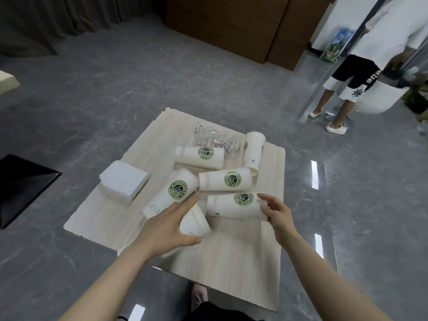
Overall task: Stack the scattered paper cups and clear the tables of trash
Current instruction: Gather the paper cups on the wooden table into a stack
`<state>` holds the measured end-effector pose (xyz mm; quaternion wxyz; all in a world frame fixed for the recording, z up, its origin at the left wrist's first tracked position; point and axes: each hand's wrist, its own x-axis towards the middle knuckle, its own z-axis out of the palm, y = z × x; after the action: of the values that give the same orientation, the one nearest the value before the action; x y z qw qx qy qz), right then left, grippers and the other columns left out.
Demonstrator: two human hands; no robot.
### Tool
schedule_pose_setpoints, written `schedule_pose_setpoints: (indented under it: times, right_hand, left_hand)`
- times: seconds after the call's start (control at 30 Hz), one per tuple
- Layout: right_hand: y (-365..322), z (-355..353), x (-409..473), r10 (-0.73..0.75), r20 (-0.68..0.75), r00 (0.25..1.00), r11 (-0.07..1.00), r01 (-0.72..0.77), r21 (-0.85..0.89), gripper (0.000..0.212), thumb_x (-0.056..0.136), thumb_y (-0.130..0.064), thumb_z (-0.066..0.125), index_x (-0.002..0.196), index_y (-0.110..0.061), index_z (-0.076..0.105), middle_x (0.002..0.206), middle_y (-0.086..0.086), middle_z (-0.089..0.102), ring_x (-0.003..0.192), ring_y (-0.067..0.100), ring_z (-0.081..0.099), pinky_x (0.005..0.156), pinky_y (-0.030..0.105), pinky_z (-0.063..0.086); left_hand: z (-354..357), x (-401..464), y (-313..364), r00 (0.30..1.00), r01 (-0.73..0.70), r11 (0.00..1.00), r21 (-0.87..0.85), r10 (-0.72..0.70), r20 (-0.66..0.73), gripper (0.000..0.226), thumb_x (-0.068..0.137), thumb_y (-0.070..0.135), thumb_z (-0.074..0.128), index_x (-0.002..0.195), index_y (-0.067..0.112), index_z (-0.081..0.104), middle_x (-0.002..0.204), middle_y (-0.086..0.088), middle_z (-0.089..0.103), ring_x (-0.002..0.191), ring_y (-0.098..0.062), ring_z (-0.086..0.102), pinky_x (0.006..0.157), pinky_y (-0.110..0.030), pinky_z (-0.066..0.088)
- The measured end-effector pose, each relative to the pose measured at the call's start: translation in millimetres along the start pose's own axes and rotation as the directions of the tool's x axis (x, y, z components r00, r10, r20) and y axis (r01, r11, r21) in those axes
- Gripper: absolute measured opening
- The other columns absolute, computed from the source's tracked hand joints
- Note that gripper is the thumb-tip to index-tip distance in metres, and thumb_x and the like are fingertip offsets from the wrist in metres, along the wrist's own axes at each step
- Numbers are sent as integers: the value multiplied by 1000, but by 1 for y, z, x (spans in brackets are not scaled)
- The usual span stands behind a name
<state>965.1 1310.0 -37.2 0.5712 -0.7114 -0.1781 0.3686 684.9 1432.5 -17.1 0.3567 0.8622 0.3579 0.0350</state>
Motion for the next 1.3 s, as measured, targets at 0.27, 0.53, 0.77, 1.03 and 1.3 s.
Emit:
schedule_pose_setpoints:
  times: [0.27,0.53,0.77,1.03,1.3]
  right_hand:
    - [-25,-3,-24,-71,97,993,993,61,102,30,89,5,54,106,-16,68,83,-1,65,76,11,59,65,22,46]
    - [-28,7,-37,-93,204,975,985,59,164,29,88,4,54,102,-17,69,82,-4,71,74,7,64,62,18,48]
    - [-32,12,-37,-78,260,963,989,41,144,29,85,-3,59,100,-23,74,94,2,68,84,15,60,72,29,39]
    - [-27,49,-52,-34,378,925,992,-13,122,27,74,-13,65,100,-18,73,102,4,71,93,17,62,79,31,43]
    - [-12,80,-62,-25,505,863,993,-37,113,29,78,-15,62,106,-12,69,104,13,69,96,22,62,84,33,47]
  left_hand:
    - [0,-2,-1,1000,-2,1000,30,3,-19,99,70,66,67,145,55,2,134,13,40,124,-9,42,92,-32,43]
    - [1,-6,-1,999,-30,993,118,31,-8,100,71,64,67,149,45,6,131,9,40,118,-14,46,88,-31,44]
    - [-2,-10,-7,999,-8,994,110,12,-32,102,71,65,66,148,48,2,128,12,39,117,-11,46,80,-28,42]
    - [2,-4,7,996,-89,994,61,90,-24,104,69,65,68,149,47,5,143,17,31,127,-9,41,87,-27,41]
    - [14,13,13,998,-44,999,8,44,34,112,64,70,66,148,46,-2,147,9,29,133,-10,34,98,-30,40]
